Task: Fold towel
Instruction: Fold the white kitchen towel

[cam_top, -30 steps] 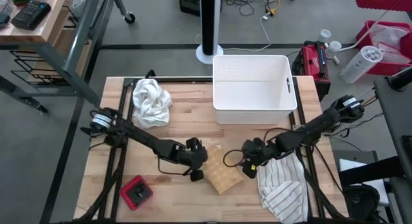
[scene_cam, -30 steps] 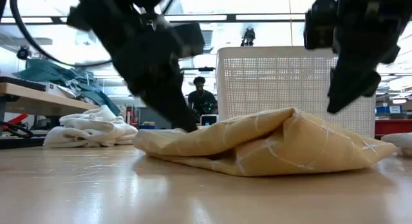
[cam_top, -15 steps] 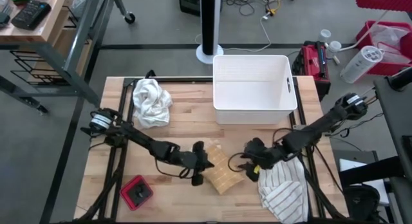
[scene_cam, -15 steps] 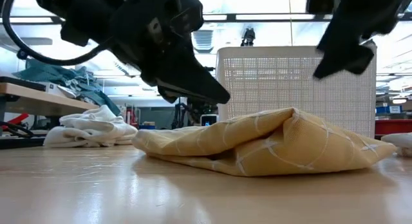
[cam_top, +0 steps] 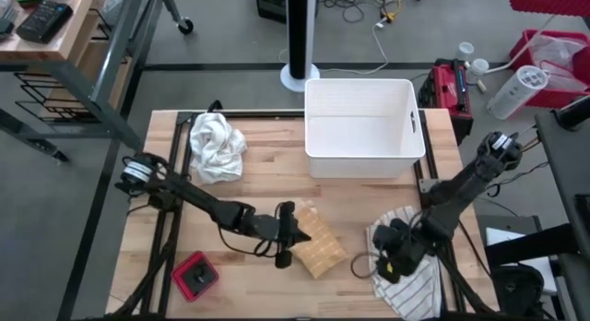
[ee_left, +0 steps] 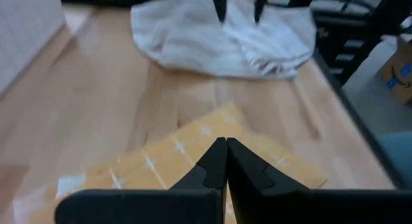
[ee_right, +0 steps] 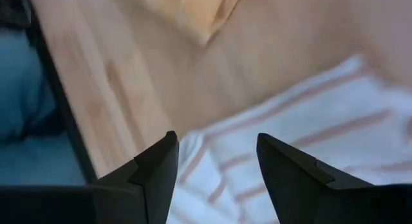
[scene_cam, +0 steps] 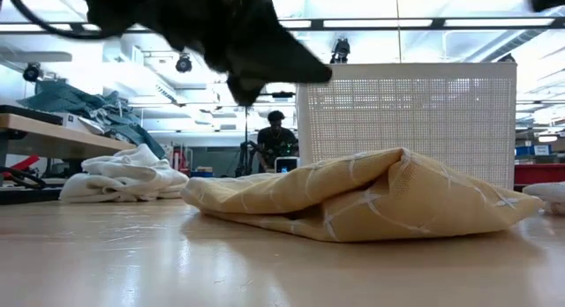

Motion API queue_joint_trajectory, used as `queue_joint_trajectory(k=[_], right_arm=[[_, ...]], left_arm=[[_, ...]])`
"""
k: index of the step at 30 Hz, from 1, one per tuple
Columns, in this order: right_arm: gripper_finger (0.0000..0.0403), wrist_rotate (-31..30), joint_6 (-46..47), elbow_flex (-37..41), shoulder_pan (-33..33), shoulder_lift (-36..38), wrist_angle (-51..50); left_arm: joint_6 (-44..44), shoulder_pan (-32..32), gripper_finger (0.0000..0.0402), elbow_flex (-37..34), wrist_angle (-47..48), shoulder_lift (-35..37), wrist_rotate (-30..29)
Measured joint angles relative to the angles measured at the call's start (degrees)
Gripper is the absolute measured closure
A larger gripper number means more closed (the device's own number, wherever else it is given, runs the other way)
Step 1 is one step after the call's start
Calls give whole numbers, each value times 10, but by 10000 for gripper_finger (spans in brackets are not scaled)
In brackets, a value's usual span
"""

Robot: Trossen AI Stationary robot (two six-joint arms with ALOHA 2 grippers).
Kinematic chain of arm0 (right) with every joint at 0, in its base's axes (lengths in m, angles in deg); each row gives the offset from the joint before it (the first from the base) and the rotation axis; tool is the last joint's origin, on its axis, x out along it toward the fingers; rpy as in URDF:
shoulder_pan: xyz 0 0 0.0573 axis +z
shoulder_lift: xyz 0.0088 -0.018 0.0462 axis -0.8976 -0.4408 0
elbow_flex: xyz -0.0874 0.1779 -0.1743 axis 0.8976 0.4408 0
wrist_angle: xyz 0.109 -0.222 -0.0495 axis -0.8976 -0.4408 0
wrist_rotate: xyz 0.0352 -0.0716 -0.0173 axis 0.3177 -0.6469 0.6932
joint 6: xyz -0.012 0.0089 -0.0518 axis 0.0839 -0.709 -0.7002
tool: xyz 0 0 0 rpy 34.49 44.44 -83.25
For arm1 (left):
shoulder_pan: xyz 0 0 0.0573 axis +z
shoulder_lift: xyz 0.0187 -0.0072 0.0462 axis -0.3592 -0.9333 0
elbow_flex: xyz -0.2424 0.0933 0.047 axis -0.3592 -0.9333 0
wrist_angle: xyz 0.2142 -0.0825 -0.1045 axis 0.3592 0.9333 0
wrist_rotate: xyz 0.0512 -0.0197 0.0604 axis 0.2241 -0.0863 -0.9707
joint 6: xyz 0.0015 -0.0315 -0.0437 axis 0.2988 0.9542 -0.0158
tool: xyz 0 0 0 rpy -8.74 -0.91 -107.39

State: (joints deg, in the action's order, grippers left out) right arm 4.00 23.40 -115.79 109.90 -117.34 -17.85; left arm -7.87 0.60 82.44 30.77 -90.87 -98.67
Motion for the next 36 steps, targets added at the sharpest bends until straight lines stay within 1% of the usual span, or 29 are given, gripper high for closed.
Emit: queue_joint_trajectory(k=[2, 8, 11, 15, 17, 19, 21, 25, 26, 29, 34, 36], right_arm=[[195, 11, 3, 0, 24, -20, 14], [190, 12, 23, 0, 74, -94, 30], [190, 12, 32, 0, 79, -135, 70], [193, 11, 17, -1, 76, -183, 153], [202, 14, 31, -17, 69, -202, 122], [221, 16, 26, -41, 65, -218, 81], [258, 1, 17, -64, 62, -237, 27], [373, 0, -53, -98, 56, -261, -31], [385, -10, -70, -105, 56, -262, -39], [388, -58, -76, -135, 56, -246, -97], [396, -210, -103, -190, 51, -177, -170], [397, -266, -130, -204, 46, -140, -162]], left_arm=[[-5, 0, 401, 1, -1, 19, -1], [-27, 0, 402, -2, 1, 93, -29], [-40, 0, 401, -2, 6, 129, -33], [-57, 0, 402, -2, 20, 166, -51], [-62, 0, 401, -2, 28, 179, -51], [-68, 0, 401, -2, 31, 186, -52], [-70, 0, 402, -3, 32, 189, -52], [-74, 1, 401, -3, 32, 189, -52], [-74, 2, 402, -3, 32, 190, -52], [-74, 2, 402, -3, 32, 199, -52], [-91, 2, 402, 0, 34, 230, -52], [-98, 2, 402, 1, 35, 245, -52]])
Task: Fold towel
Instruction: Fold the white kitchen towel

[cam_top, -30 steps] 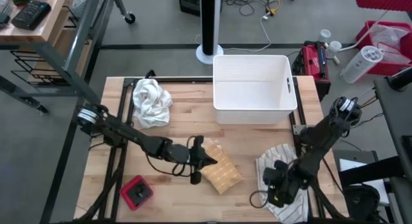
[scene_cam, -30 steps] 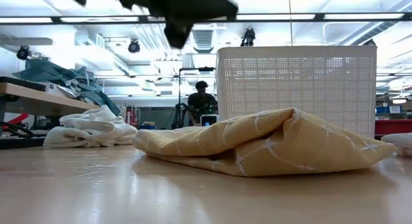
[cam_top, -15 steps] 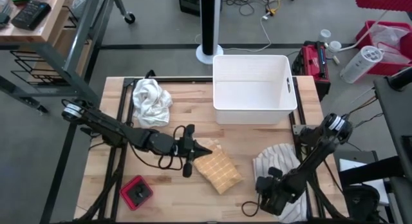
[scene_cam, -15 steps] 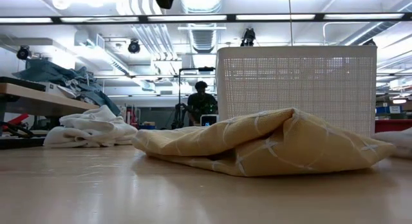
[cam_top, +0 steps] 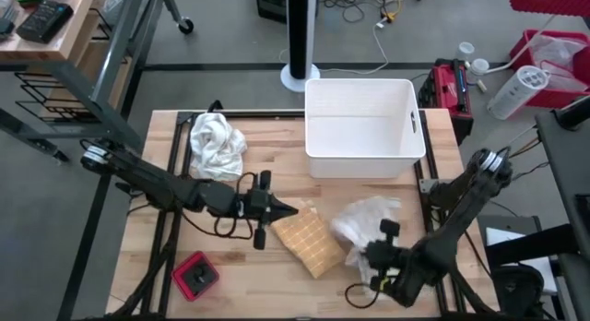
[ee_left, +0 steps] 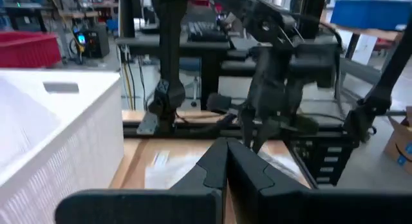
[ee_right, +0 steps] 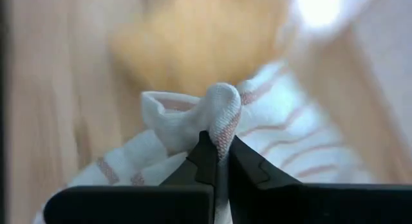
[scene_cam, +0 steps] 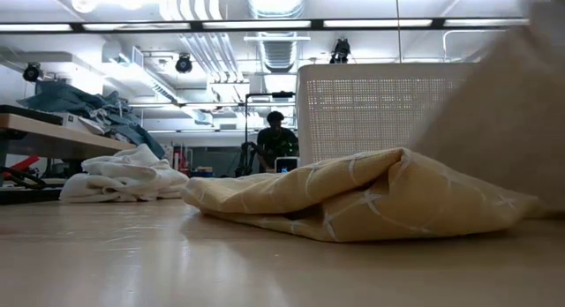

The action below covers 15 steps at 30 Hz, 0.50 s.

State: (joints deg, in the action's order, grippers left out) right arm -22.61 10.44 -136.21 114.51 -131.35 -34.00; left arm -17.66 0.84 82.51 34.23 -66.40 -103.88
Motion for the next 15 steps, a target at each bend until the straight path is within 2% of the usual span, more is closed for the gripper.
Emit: queue_joint_trajectory(k=[4, 7, 11, 15], right_arm=[[398, -114, -67, -17, -3, 64, 19], [399, -182, -163, -23, -4, 104, 76], [399, -267, -348, -25, -7, 138, 205], [399, -282, -602, -21, -19, 157, 405]], left_arm=[[0, 0, 401, 0, 58, 51, 0], [3, -1, 402, 1, 105, 108, 0], [15, -7, 401, -7, 134, 160, 1], [14, -14, 402, -29, 139, 167, 2]])
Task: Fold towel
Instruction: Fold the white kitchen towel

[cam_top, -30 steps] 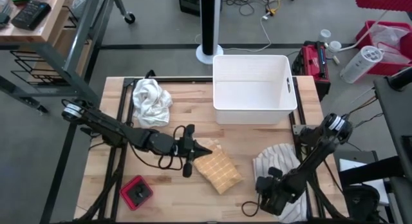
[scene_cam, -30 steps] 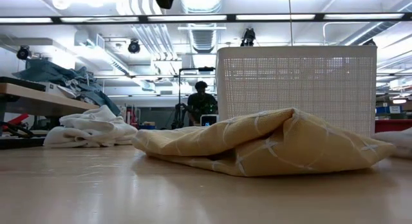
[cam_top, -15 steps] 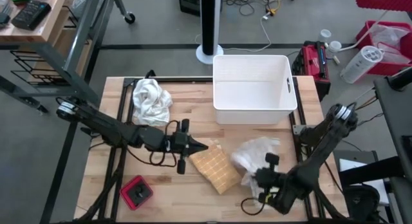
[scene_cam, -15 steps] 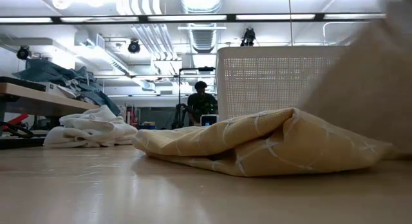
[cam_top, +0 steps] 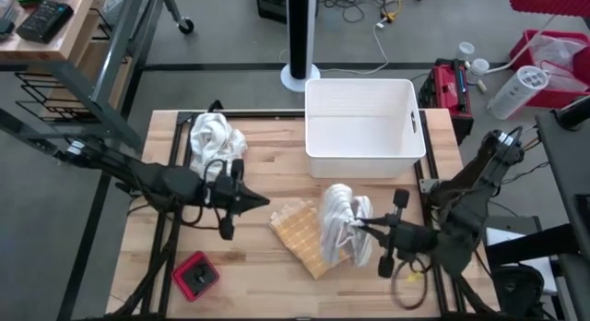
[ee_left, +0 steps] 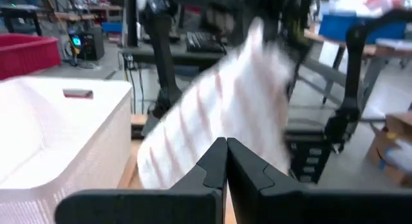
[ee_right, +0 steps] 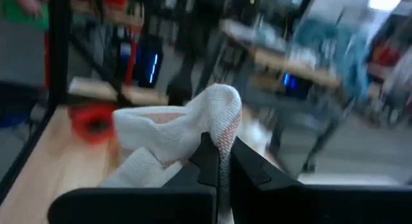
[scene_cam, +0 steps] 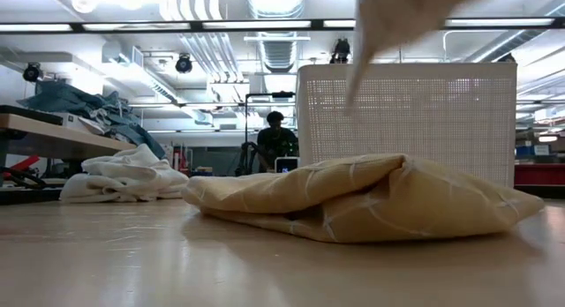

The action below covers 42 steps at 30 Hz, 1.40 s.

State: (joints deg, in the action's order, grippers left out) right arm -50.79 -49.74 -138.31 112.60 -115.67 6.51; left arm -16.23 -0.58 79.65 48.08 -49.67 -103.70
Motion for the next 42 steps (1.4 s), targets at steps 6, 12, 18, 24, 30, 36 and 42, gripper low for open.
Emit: queue_joint_trajectory(k=[6, 12, 18, 24, 30, 36, 42], right_arm=[[399, -1, -167, 14, -37, -9, 158], [399, 0, -56, 57, -84, -2, 147], [400, 39, 1, 59, -132, 44, 153], [400, 65, 20, 89, -149, 66, 149], [400, 65, 30, 102, -159, 76, 153], [400, 66, 27, 100, -160, 75, 164], [400, 110, -2, 94, -176, 72, 216]], left_arm=[[-39, 0, 397, -21, -34, -37, -1], [-80, 0, 351, -22, -22, -88, 4], [-129, -1, 272, -22, -30, -140, -53], [-234, 0, 217, -18, -150, -211, -76], [-244, 1, 198, -9, -147, -254, -119], [-243, 1, 201, -8, -176, -259, -146], [-219, 1, 217, -8, -190, -270, -146]])
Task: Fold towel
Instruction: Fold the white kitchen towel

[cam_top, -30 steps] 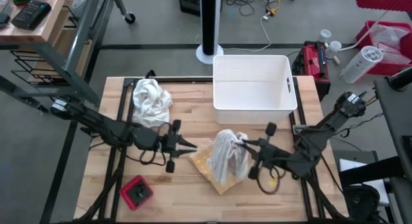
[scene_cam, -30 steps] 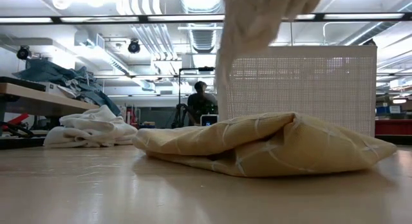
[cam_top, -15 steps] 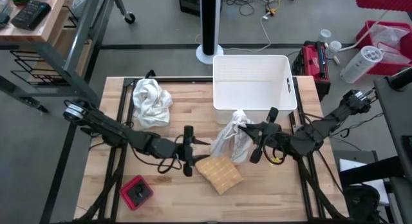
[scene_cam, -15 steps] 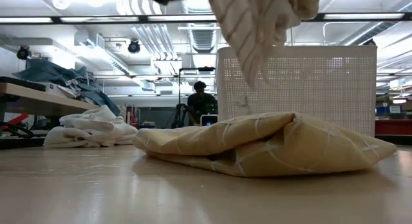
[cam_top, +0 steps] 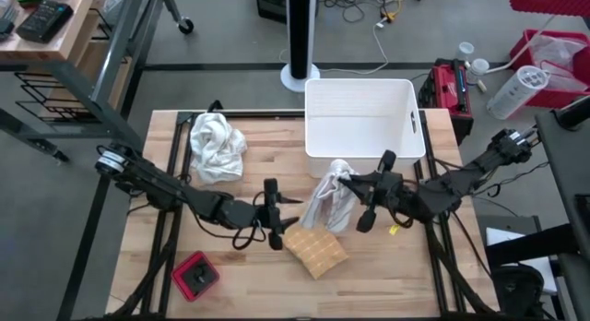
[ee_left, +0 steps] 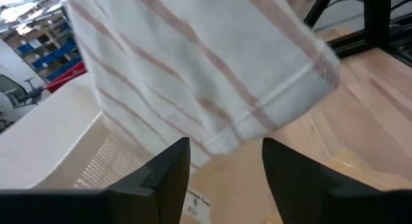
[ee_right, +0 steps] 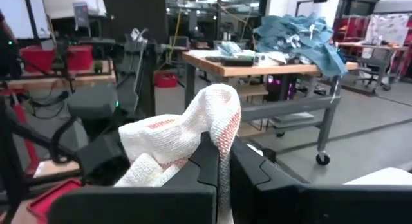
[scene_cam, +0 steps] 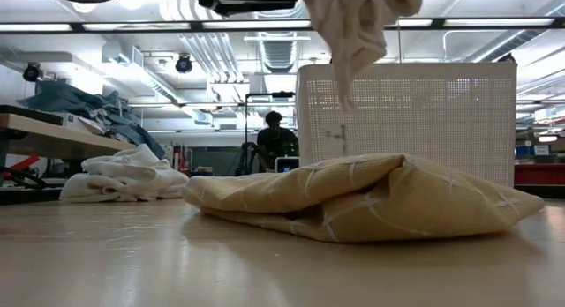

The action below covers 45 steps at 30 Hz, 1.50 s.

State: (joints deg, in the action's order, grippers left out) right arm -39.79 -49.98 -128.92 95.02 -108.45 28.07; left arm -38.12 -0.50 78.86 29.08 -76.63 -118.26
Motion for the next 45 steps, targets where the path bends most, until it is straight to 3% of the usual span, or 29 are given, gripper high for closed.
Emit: queue_joint_trajectory(k=[18, 22, 25, 27, 32, 35, 40, 45], right_arm=[[400, 23, 10, 4, -9, -6, 6], [400, 36, 21, 4, -11, -9, 11], [396, 36, 22, 5, -12, -11, 1], [384, 30, 35, 5, -12, -11, -18], [332, -67, 118, 5, -12, -9, -108], [293, -82, 136, -1, -16, -1, -149], [238, -78, 149, -17, -20, 5, -190], [206, 25, 186, -17, -19, -7, -202]], left_arm=[[12, -3, 223, 18, -54, -3, 30], [9, -3, 267, 28, -53, -3, 28], [-18, -7, 346, 31, -53, -3, 27], [-27, -8, 386, 31, -53, -2, 27], [-29, -7, 399, 31, -54, 3, 10], [-20, -7, 400, 31, -52, 5, -8], [8, -11, 400, 45, -31, 26, -35], [91, -12, 401, 127, 165, 47, -118]])
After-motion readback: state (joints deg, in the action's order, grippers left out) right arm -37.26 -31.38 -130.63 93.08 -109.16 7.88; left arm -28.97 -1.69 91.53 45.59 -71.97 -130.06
